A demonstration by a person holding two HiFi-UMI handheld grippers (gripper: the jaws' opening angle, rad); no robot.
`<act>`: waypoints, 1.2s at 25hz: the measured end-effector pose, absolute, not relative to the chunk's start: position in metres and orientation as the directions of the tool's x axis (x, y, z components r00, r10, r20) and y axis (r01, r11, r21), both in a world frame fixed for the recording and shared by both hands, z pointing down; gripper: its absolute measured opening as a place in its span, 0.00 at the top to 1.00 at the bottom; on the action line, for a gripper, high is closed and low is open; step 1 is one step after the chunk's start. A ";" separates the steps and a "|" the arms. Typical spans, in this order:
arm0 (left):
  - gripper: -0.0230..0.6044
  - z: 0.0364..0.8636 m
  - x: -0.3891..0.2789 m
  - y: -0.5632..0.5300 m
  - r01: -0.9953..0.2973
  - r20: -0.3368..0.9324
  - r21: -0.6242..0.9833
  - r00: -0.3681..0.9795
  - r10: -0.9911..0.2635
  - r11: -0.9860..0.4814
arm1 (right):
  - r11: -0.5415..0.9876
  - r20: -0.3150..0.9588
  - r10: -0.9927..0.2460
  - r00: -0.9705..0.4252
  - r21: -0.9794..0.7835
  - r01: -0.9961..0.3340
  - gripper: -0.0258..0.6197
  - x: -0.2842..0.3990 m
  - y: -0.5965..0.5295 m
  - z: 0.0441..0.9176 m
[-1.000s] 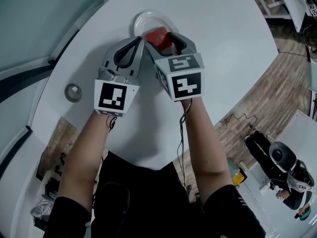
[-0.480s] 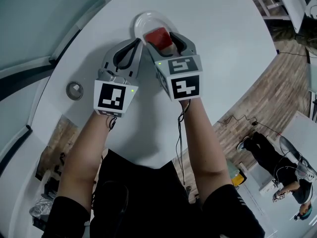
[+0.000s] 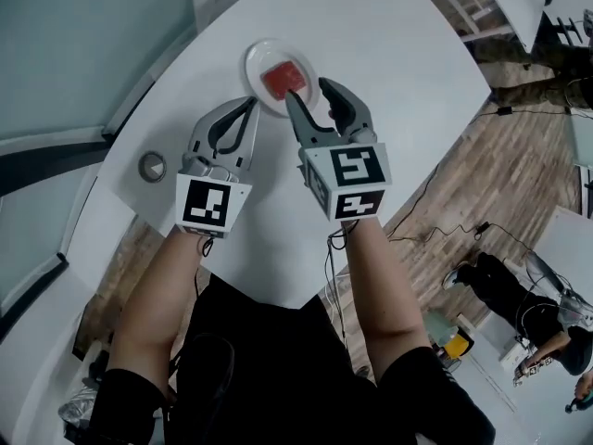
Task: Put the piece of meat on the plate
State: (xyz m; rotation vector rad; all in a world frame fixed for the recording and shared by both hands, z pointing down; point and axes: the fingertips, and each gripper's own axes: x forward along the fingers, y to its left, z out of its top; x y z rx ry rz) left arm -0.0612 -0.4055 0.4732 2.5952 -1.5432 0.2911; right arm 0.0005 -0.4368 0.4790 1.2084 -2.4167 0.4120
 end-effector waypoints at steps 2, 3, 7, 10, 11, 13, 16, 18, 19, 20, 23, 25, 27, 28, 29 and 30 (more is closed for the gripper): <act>0.98 0.454 -0.059 -0.392 -0.872 0.203 -0.017 0.476 -0.856 -0.489 | 0.543 0.393 -0.755 -0.525 -0.073 -0.837 0.75 0.011 -0.421 0.452; 0.98 0.444 -0.058 -0.383 -0.870 0.192 -0.016 0.482 -0.855 -0.494 | 0.523 0.354 -0.782 -0.513 -0.076 -0.849 0.83 0.016 -0.410 0.440; 0.98 0.406 -0.056 -0.348 -0.855 0.157 -0.032 0.507 -0.848 -0.518 | 0.488 0.222 -0.838 -0.498 -0.100 -0.867 0.96 0.025 -0.362 0.396; 0.98 0.380 -0.056 -0.328 -0.842 0.124 -0.031 0.532 -0.838 -0.539 | 0.481 0.123 -0.861 -0.494 -0.116 -0.869 0.96 0.027 -0.333 0.363; 0.98 0.373 -0.054 -0.320 -0.837 0.117 -0.034 0.539 -0.834 -0.546 | 0.475 0.093 -0.869 -0.486 -0.120 -0.872 0.96 0.030 -0.323 0.352; 0.98 0.362 -0.052 -0.302 -0.830 0.114 -0.048 0.549 -0.828 -0.556 | 0.464 0.042 -0.881 -0.472 -0.123 -0.877 0.96 0.038 -0.300 0.337; 0.98 0.343 -0.049 -0.272 -0.834 0.100 -0.091 0.536 -0.838 -0.544 | 0.481 -0.030 -0.876 -0.481 -0.124 -0.868 0.96 0.046 -0.263 0.314; 0.98 0.323 -0.047 -0.254 -0.846 0.065 -0.124 0.514 -0.855 -0.519 | 0.519 -0.067 -0.855 -0.515 -0.113 -0.847 0.96 0.047 -0.242 0.299; 0.98 0.314 -0.046 -0.245 -0.852 0.049 -0.137 0.503 -0.863 -0.505 | 0.539 -0.077 -0.842 -0.533 -0.104 -0.836 0.96 0.047 -0.232 0.293; 0.98 0.306 -0.045 -0.236 -0.859 0.036 -0.146 0.492 -0.870 -0.491 | 0.556 -0.078 -0.831 -0.550 -0.094 -0.826 0.96 0.048 -0.224 0.288; 0.98 0.289 -0.043 -0.210 -0.884 -0.003 -0.153 0.447 -0.895 -0.441 | 0.592 -0.072 -0.806 -0.587 -0.072 -0.803 0.96 0.056 -0.203 0.283; 0.98 0.287 -0.044 -0.193 -0.899 -0.016 -0.157 0.417 -0.909 -0.409 | 0.609 -0.093 -0.792 -0.603 -0.074 -0.790 0.96 0.061 -0.193 0.285; 0.98 0.287 -0.043 -0.177 -0.906 -0.023 -0.162 0.399 -0.917 -0.391 | 0.613 -0.099 -0.790 -0.606 -0.075 -0.787 0.96 0.065 -0.181 0.288; 0.98 0.287 -0.041 -0.169 -0.908 -0.026 -0.162 0.395 -0.918 -0.386 | 0.613 -0.098 -0.789 -0.606 -0.069 -0.787 0.96 0.067 -0.173 0.289; 0.98 0.286 -0.037 -0.161 -0.909 -0.028 -0.160 0.393 -0.919 -0.384 | 0.613 -0.096 -0.789 -0.607 -0.060 -0.787 0.96 0.069 -0.166 0.289; 0.98 0.286 -0.032 -0.153 -0.909 -0.029 -0.159 0.393 -0.919 -0.384 | 0.615 -0.094 -0.787 -0.609 -0.052 -0.787 0.96 0.072 -0.159 0.288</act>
